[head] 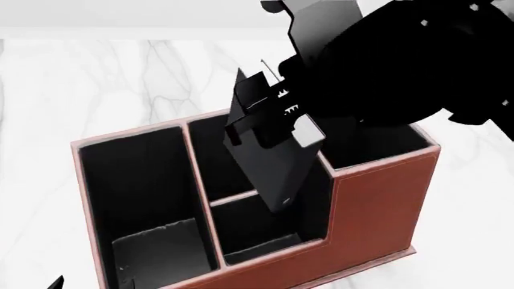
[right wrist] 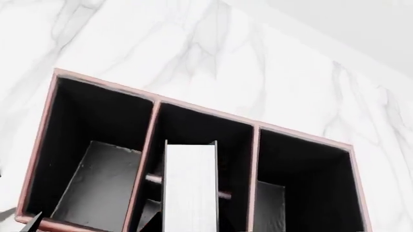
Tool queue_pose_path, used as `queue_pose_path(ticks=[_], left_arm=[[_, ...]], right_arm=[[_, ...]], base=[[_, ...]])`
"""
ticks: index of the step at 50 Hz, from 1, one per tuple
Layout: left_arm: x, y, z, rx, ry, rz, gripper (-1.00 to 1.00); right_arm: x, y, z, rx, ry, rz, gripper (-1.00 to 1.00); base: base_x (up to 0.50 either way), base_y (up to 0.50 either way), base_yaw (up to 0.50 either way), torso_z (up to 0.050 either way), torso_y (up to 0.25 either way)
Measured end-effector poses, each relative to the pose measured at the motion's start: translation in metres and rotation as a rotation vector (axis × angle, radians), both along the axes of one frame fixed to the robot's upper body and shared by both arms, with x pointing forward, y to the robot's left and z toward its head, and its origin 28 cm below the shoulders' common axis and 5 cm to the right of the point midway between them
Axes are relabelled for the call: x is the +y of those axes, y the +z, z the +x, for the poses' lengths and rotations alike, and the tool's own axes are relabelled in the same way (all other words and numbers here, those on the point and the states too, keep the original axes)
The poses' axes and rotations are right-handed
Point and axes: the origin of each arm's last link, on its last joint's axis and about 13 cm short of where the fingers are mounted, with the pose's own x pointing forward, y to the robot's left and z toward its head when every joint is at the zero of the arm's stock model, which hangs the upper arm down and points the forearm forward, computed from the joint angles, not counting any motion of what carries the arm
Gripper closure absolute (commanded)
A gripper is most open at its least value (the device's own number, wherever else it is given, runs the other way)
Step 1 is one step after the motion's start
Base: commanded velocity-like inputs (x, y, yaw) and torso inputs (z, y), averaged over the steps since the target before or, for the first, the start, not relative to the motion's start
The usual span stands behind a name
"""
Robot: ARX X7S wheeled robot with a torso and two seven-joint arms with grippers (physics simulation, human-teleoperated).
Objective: Pick up the book and place it in the left compartment of the caddy.
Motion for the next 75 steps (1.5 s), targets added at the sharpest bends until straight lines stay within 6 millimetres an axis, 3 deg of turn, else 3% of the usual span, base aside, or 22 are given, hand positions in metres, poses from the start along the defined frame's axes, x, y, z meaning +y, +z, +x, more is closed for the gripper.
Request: queue_pose_path(ticks=[30, 44, 75], left_arm=[[0.000, 0.001, 0.000, 0.000, -0.003, -0.003, -1.00], [0.000, 0.001, 0.000, -0.002, -0.006, -0.005, -1.00], [-0.001, 0.001, 0.000, -0.004, -0.014, -0.005, -1.00]], right_arm=[[0.068, -0.009, 0.028, 0.017, 0.145, 0.017, 1.00], [0.095, -0.022, 0.040, 0.014, 0.177, 0.005, 1.00], [0.122, -0.075, 0.039, -0.020, 0.161, -0.045, 1.00]], base=[[0.00, 0.00, 0.00, 0.000, 0.001], [0.00, 0.00, 0.00, 0.000, 0.001], [0.00, 0.00, 0.00, 0.000, 0.001]])
